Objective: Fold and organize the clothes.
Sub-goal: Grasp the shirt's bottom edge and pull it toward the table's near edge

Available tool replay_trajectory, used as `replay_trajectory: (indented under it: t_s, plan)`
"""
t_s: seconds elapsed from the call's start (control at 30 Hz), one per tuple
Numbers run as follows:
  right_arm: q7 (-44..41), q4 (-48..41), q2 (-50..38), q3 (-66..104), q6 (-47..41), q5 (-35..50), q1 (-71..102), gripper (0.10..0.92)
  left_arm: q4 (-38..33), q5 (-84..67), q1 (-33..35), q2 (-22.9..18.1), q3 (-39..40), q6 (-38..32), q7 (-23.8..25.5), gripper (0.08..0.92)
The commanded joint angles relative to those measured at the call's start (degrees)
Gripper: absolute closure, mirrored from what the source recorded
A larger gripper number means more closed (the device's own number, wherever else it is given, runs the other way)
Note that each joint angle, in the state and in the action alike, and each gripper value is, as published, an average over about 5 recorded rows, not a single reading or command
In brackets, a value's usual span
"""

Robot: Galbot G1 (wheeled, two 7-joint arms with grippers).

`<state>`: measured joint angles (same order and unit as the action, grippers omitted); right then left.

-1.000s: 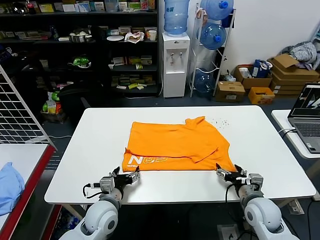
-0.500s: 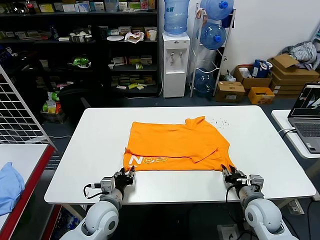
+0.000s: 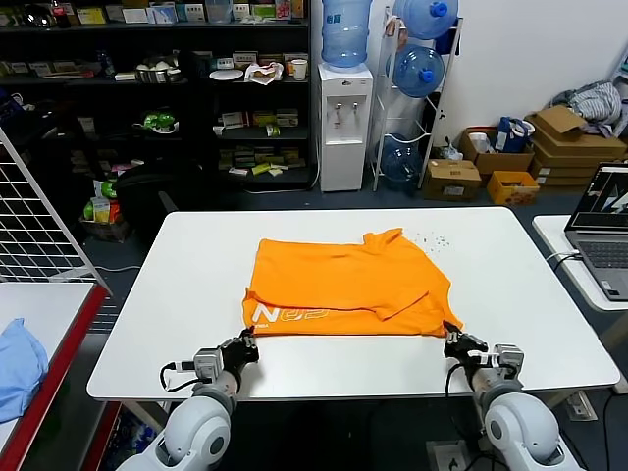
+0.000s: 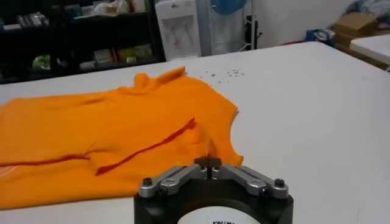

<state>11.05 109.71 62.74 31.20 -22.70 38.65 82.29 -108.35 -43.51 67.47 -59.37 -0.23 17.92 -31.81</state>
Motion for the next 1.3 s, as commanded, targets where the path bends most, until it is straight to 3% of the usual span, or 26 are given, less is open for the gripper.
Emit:
replay_trajectory:
  t_s: [0.03,0.33,0.87,1.07,1.3]
  plan:
    - [0.3,7.3,-0.2,1.8,0.5,1.2,6.3,0.903,-6.2,-0.8,3.8,2.7,-1.8,0.1,-0.8,0.908]
    - [0.8,12.6,0.2,5.9,1.0,1.1,17.3,0.903,-11.4,-1.6,11.1,4.3,-4.1,0.0,-2.4,0.908]
    - [3.4,14.3,2.5,8.5,0.6,0.5,24.5,0.901,-14.8,0.8,22.5,4.5,-4.4,-0.8,-2.7,0.908]
    - [2.9,14.8,2.6,8.7,2.0,-1.0,23.0,0.789,-15.2,1.1,22.3,4.3,-4.8,-0.1,-2.6,0.891]
    - [1.1,16.6,0.4,8.6,3.2,-2.1,17.7,0.581,-16.7,-1.1,18.3,5.9,-6.3,0.2,-3.0,0.707]
